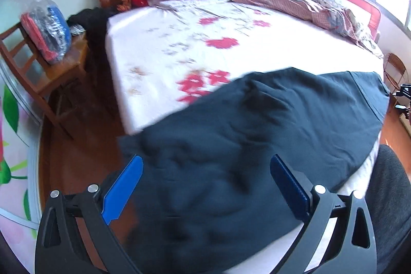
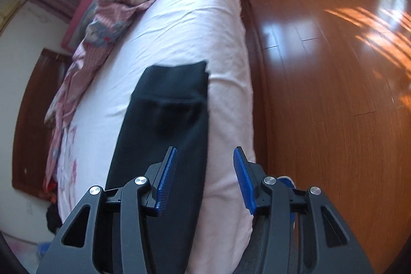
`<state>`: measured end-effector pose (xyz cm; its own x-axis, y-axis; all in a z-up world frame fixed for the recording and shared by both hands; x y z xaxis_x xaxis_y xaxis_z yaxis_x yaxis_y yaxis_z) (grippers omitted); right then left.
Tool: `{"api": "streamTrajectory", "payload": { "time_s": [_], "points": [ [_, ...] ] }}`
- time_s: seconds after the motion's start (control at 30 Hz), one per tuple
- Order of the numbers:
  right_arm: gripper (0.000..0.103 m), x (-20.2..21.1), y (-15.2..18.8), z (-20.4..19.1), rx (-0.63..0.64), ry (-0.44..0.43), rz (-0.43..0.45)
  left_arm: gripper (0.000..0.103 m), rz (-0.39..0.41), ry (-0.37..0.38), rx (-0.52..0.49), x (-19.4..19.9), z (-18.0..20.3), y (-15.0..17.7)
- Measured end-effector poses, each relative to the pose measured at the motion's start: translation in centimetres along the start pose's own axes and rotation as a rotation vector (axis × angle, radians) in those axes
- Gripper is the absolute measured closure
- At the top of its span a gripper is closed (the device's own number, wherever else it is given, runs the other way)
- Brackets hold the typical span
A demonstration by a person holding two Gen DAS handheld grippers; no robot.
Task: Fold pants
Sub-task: 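Smooth the folded pants with the left tool while the right tool releases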
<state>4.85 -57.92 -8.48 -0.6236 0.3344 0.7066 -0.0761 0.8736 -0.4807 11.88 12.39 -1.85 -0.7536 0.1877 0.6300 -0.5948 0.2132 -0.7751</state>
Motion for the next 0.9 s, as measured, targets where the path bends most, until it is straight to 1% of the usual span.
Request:
{"api": "streamTrajectory", "payload": {
  "time_s": [0.07,0.13,0.17,0.2,0.27,0.3,0.33,0.37,0.4,0.43,0.47,0.5,0.6,0.63,0.73,0.8,0.83,0.87,0.9],
  "points": [
    [0.058,0.7,2.9,-3.3,0.052,-0.076,-0.052,0.003,0.006,-0.036,-0.011,-0.3,-3.7,-0.1],
    [0.058,1.1,6.1,-7.0,0.134,-0.128,-0.117,0.004,0.025,-0.031,-0.026,-0.9,-5.8,-0.6],
    [0.058,1.2,7.4,-8.8,0.176,-0.154,-0.142,0.004,0.039,-0.019,-0.041,-1.2,-6.5,-0.9],
    [0.058,1.3,8.8,-10.6,0.219,-0.177,-0.167,0.004,0.054,0.010,-0.062,-1.7,-6.9,-1.3],
    [0.058,1.6,11.7,-13.9,0.311,-0.217,-0.219,0.004,0.062,0.047,-0.132,-2.9,-6.9,-1.9],
    [0.058,1.8,13.1,-15.2,0.342,-0.234,-0.240,0.005,0.062,0.081,-0.156,-3.5,-6.7,-2.2],
    [0.058,1.9,14.3,-16.3,0.365,-0.240,-0.262,0.008,0.066,0.119,-0.169,-4.2,-6.4,-2.5],
    [0.058,1.9,15.3,-17.2,0.375,-0.246,-0.280,0.010,0.066,0.158,-0.166,-4.7,-6.0,-2.8],
    [0.058,2.1,16.3,-17.8,0.376,-0.254,-0.295,0.010,0.047,0.244,-0.136,-5.4,-5.4,-2.8],
    [0.058,2.1,17.1,-18.4,0.374,-0.263,-0.313,0.013,0.028,0.305,-0.095,-6.0,-5.2,-2.7],
    [0.058,2.3,17.9,-18.9,0.377,-0.269,-0.328,0.016,0.009,0.342,-0.061,-6.6,-4.9,-2.2],
    [0.058,2.3,18.5,-19.3,0.388,-0.268,-0.337,0.016,-0.022,0.370,-0.041,-7.6,-4.7,-1.6],
    [0.058,2.8,20.1,-20.2,0.426,-0.272,-0.363,0.020,-0.067,0.398,-0.018,-9.1,-4.5,-0.1],
    [0.058,2.9,20.4,-20.1,0.431,-0.269,-0.364,0.024,-0.076,0.410,-0.013,-9.3,-4.4,0.3],
    [0.058,2.8,21.5,-20.4,0.422,-0.268,-0.392,0.027,-0.116,0.423,-0.015,-10.1,-4.5,1.4],
    [0.058,2.9,22.2,-21.0,0.425,-0.284,-0.403,0.038,-0.157,0.410,-0.020,-10.9,-4.7,2.3],
    [0.058,3.0,22.5,-21.3,0.434,-0.290,-0.404,0.043,-0.163,0.407,-0.009,-11.2,-4.8,2.4],
    [0.058,3.0,22.7,-21.5,0.437,-0.296,-0.406,0.058,-0.161,0.403,-0.001,-11.3,-5.0,2.3],
    [0.058,3.1,23.0,-21.8,0.435,-0.307,-0.413,0.067,-0.154,0.383,0.007,-11.3,-5.2,2.0]
  ]
}}
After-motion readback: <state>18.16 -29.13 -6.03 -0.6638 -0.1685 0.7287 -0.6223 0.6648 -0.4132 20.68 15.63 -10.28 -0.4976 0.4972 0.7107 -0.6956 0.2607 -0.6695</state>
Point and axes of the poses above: each gripper's, at about its wrist camera, not at the fingertips, and x roughly against the way its jaws point, z to its right, y to its underside, the point moved 9 cm from there along -x, roughly the way its jaws point, and after that the axes turned 11 degrees about z, right-handed, at the moved point
